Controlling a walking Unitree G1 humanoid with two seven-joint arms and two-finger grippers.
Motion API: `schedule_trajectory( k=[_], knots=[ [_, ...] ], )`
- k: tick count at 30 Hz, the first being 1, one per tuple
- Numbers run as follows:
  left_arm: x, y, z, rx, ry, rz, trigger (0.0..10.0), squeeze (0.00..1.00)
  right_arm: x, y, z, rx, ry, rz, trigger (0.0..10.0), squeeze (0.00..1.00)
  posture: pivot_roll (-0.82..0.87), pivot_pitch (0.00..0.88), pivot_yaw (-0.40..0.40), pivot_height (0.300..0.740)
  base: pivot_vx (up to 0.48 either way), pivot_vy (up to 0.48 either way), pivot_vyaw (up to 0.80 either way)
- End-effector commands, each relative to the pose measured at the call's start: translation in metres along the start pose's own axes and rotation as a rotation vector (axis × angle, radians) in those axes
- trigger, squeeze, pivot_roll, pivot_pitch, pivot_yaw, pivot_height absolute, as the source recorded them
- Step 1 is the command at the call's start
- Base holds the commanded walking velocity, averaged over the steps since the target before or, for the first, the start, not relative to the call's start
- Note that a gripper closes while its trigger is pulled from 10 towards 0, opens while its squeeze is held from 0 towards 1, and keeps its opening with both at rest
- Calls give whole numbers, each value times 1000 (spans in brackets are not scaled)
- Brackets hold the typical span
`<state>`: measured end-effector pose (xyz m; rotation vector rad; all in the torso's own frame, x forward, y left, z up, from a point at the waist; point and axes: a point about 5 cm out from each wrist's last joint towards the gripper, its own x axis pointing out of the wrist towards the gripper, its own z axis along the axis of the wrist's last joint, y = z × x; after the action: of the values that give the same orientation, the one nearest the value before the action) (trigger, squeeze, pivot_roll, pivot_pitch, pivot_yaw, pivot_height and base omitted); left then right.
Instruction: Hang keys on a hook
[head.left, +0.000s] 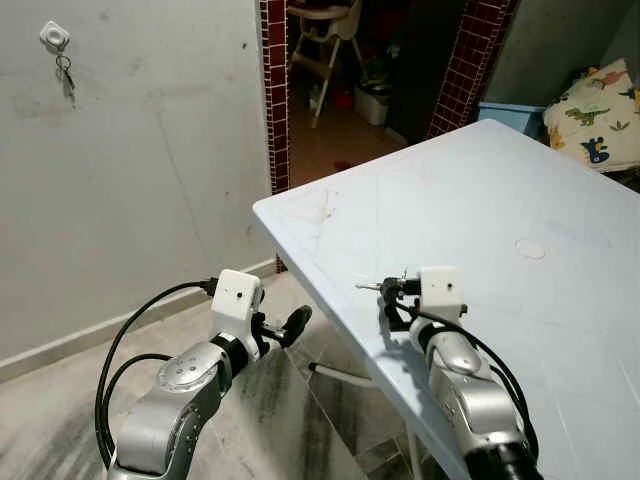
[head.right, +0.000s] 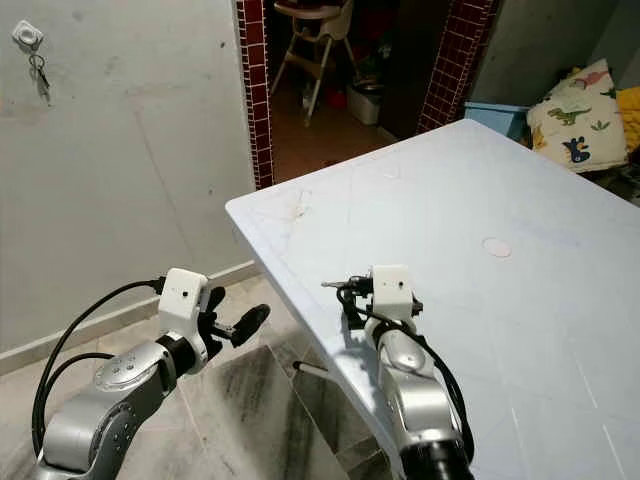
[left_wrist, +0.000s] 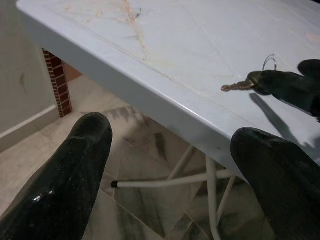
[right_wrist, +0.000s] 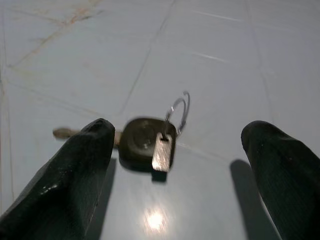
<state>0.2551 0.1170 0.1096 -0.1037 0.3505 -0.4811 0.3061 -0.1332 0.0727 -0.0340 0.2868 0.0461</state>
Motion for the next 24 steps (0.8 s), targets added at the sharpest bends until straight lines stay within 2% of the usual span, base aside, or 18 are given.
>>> schedule_trajectory(
  k=[1,2,4,5,18,19,20,24],
  knots=[
    [-2,-2,3,11,-4,-15,10000,0,4,-2,-1,14,1,-13,3451,0,170,0,-29,740,0,0,0],
    [-2,-2,4,11,-6,-16,10000,0,5,-2,-1,16,0,-17,1804,0,170,0,-29,740,0,0,0],
    [-2,-2,5,12,-9,-17,10000,0,6,-3,-1,24,-4,-24,1059,0,180,0,-25,740,0,0,0],
    [-2,-2,5,13,-8,-17,10000,0,6,-3,-2,28,-3,-25,0,0,180,0,-25,740,0,0,0],
    [-4,-2,5,13,-3,-16,10000,0,12,-1,-2,40,-29,-33,0,0,189,0,-28,740,0,0,0],
    [-4,-2,5,14,-3,-16,10000,0,13,0,-1,38,-33,-26,2471,0,189,0,-28,740,0,0,0],
    [-4,-2,5,13,-3,-16,10000,0,13,0,-1,29,-35,-27,10000,0,189,0,-28,740,0,0,0],
    [-3,-3,10,6,-38,-20,10000,0,12,2,1,33,-53,-20,10000,0,187,0,-29,740,0,0,0]
  ],
)
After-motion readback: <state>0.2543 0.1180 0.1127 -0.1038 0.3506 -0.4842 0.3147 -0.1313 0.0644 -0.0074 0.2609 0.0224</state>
